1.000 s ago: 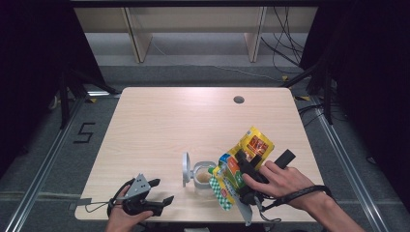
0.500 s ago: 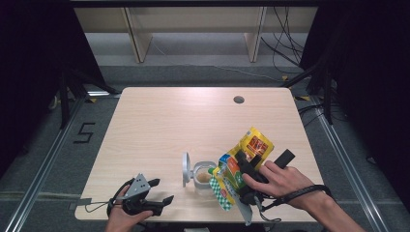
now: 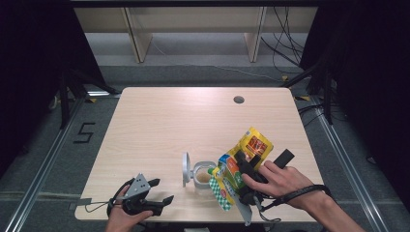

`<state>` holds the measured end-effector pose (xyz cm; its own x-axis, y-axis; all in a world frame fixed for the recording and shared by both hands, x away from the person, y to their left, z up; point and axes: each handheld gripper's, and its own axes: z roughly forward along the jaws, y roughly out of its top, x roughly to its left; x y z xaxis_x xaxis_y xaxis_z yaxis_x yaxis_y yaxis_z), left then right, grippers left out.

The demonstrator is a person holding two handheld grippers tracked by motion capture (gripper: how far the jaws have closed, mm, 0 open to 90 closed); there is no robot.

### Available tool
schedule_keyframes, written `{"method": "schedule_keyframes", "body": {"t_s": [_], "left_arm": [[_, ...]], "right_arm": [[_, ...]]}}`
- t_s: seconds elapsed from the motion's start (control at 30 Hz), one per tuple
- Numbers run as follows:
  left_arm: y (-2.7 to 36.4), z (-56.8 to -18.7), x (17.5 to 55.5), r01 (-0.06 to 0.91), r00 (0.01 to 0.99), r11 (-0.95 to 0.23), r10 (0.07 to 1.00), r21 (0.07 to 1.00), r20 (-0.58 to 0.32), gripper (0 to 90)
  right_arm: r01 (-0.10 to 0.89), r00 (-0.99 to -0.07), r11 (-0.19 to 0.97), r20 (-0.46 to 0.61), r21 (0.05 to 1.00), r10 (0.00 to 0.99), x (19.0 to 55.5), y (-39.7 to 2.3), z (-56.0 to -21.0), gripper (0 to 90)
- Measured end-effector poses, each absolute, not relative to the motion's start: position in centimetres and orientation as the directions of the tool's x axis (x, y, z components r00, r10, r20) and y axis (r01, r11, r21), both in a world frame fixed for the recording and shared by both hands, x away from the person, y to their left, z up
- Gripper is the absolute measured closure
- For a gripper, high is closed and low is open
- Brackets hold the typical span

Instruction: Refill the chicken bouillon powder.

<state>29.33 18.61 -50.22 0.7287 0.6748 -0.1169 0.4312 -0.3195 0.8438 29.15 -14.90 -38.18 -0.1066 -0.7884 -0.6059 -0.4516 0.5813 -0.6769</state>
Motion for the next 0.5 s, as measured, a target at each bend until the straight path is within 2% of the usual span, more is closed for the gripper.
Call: {"method": "schedule_keyframes", "body": {"t_s": [0.1, 0.27, 0.37, 0.5], "left_arm": [[18.68, -50.17, 29.41, 0.413, 0.738, -0.334, 0.668, 0.847, -0.097, 20.7], [18.55, -50.26, 29.32, 0.433, 0.726, -0.312, 0.677, 0.846, -0.122, 20.7], [18.64, -50.19, 29.41, 0.413, 0.736, -0.334, 0.670, 0.848, -0.095, 20.7], [18.57, -50.24, 29.36, 0.423, 0.730, -0.321, 0.674, 0.848, -0.109, 20.7]], "right_arm": [[-0.445, -0.113, 0.590, -0.612, -0.673, -0.783, 29.10, -14.91, -38.18, 51.0], [-0.446, -0.108, 0.587, -0.611, -0.675, -0.785, 29.08, -14.89, -38.17, 51.0], [-0.451, -0.100, 0.580, -0.607, -0.678, -0.788, 29.08, -14.82, -38.11, 51.0], [-0.443, -0.110, 0.593, -0.616, -0.672, -0.780, 29.04, -14.93, -38.11, 51.0]]}}
